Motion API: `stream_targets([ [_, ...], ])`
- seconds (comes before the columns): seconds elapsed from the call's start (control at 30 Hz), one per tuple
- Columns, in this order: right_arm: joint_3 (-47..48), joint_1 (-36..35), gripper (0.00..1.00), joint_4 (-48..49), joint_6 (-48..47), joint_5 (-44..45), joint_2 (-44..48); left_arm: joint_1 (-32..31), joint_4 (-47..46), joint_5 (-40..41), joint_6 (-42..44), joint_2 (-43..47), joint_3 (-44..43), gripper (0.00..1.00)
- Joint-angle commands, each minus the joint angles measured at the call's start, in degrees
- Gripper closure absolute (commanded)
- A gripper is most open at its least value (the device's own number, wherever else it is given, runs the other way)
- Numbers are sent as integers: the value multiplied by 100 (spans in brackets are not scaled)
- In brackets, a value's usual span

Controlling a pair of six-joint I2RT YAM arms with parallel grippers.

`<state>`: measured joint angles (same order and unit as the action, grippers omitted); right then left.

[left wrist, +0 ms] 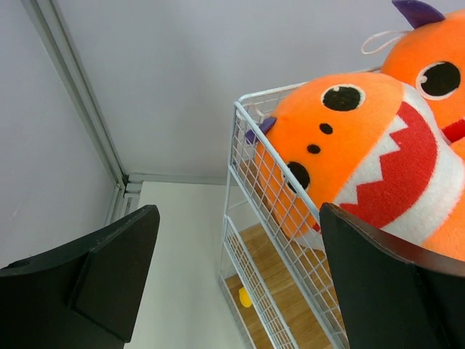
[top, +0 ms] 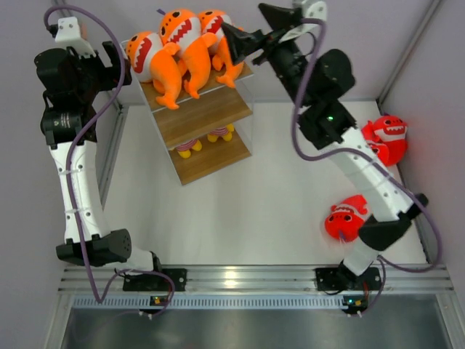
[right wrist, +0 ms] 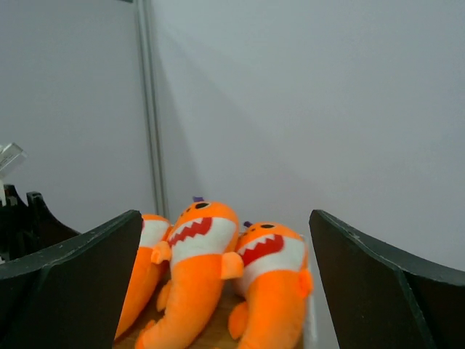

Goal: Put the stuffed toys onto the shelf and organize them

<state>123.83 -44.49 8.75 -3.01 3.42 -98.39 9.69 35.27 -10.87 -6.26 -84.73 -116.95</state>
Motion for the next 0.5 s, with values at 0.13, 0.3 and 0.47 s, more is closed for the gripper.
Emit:
stream_targets([
  [0.13,-3010,1554,1,-716,962,1538,2753,-11,323,59,573,703,821,2],
  [0.3,-5674,4349,1,-665,2768,1196,3406,-11,340,-46,802,1159,1463,2],
  [0.47,-6696,5836,1,-551,3535,1065,2626,-11,341,-152,916,1476,1762,2],
])
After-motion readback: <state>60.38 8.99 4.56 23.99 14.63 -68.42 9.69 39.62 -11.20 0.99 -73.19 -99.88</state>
